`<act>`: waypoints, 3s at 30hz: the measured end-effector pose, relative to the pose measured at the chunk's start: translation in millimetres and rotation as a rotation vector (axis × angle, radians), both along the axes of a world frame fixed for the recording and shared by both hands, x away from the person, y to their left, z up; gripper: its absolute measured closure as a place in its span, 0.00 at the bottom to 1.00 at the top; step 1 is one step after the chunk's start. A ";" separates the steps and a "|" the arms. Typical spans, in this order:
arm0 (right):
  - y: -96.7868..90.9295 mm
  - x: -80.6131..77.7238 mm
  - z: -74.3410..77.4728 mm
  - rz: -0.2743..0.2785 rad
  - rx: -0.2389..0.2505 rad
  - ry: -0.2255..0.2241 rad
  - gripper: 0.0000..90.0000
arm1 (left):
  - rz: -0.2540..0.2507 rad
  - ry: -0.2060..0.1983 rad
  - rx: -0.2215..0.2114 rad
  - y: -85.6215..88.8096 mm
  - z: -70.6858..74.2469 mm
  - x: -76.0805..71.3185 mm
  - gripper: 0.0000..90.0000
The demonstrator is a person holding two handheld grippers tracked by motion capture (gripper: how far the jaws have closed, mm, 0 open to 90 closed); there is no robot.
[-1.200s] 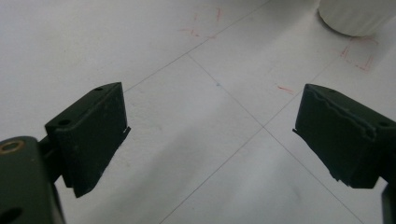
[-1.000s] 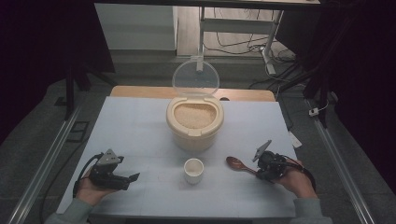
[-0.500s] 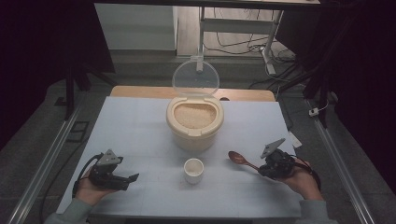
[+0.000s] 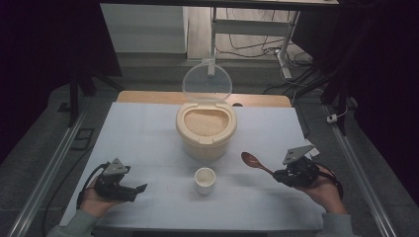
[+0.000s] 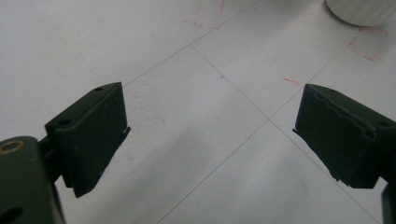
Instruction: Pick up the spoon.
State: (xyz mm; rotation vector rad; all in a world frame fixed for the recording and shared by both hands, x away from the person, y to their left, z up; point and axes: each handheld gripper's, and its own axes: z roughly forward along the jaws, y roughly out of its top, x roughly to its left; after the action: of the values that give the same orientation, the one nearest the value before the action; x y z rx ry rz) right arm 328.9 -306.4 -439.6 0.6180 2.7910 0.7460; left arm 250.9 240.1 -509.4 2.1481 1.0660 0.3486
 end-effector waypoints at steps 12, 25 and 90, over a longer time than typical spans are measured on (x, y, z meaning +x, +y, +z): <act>16.8 -11.6 21.2 0.072 0.053 -0.047 0.87 | 0.001 0.006 0.001 -0.1 -0.7 0.6 0.10; 54.8 -20.7 35.5 0.187 0.065 -0.083 0.87 | -0.002 0.009 0.000 -1.2 -0.7 0.7 0.10; 162.7 -25.0 31.7 0.413 -0.032 -0.110 0.87 | -0.335 -0.150 -0.017 -97.3 94.9 0.3 0.13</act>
State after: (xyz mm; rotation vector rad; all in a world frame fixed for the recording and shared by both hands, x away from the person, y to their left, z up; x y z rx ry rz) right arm 303.9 -143.8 -408.0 -0.0128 2.8484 0.7749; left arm 251.2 142.8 -414.5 2.1984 0.6095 0.3337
